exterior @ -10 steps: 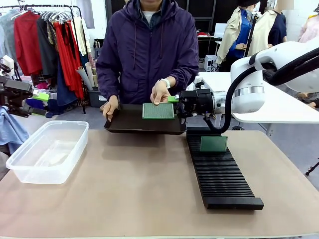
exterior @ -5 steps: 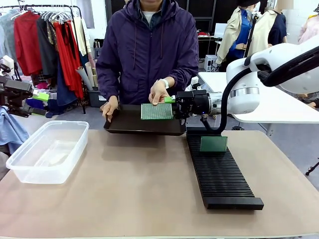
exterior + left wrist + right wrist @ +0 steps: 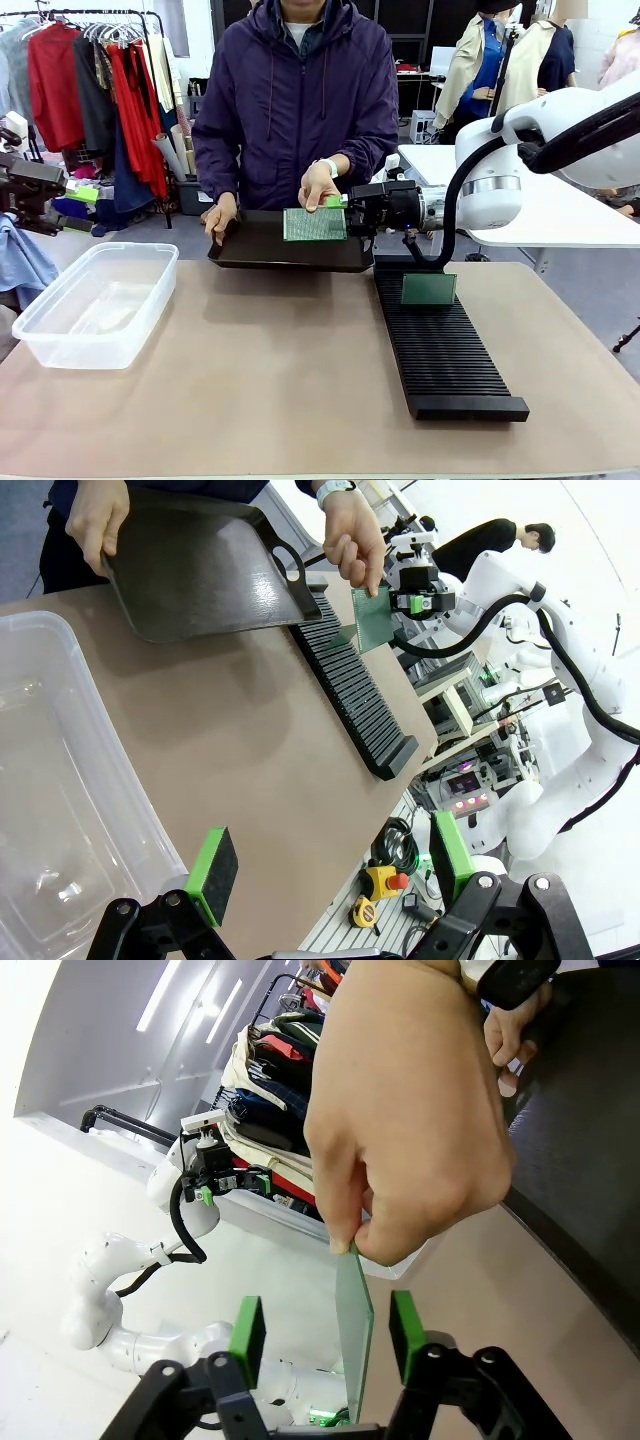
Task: Sort PCBs into racks and boxes based on the side picked up.
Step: Pick up the Blank PCB handed by the Human.
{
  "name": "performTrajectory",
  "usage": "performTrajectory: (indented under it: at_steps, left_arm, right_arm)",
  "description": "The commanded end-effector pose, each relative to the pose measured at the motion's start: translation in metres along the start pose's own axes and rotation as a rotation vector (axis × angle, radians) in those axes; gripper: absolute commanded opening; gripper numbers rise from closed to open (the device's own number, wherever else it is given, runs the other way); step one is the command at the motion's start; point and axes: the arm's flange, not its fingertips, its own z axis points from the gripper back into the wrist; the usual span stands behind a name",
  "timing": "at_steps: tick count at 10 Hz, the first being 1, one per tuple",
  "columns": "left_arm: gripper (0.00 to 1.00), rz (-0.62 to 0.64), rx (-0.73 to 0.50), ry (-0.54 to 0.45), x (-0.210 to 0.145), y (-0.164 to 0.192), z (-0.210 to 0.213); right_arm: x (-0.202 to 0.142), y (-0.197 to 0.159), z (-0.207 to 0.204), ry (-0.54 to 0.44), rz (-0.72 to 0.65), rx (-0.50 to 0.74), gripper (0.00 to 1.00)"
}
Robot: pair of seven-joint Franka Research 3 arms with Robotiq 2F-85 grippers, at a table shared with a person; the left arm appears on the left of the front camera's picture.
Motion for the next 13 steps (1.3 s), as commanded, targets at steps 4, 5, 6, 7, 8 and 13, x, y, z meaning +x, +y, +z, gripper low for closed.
performTrajectory:
  at_steps: [4, 5, 6, 7, 8, 13]
  left_arm:
    - [1.0, -0.002, -0.008, 0.0, 0.0, -0.002, 0.001]
    - [1.0, -0.002, -0.008, 0.0, 0.0, -0.002, 0.001]
    - [1.0, -0.002, -0.008, 0.0, 0.0, -0.002, 0.001]
    - [1.0, -0.002, -0.008, 0.0, 0.0, -0.002, 0.001]
    - [1.0, -0.002, -0.008, 0.0, 0.0, -0.002, 0.001]
    - [1.0, -0.002, -0.008, 0.0, 0.0, -0.002, 0.001]
  right_arm:
    - [0.009, -0.001, -0.008, -0.028, -0.088, -0.02, 0.0]
    - [0.009, -0.002, -0.008, -0.032, -0.093, -0.021, 0.0]
    - [0.009, -0.003, -0.007, -0.036, -0.1, -0.02, 0.0]
    - [0.009, -0.004, -0.007, -0.035, -0.109, -0.022, 0.0]
    - [0.008, -0.005, -0.007, -0.034, -0.12, -0.023, 0.0]
    - [-0.001, -0.007, 0.001, -0.009, -0.092, -0.021, 0.0]
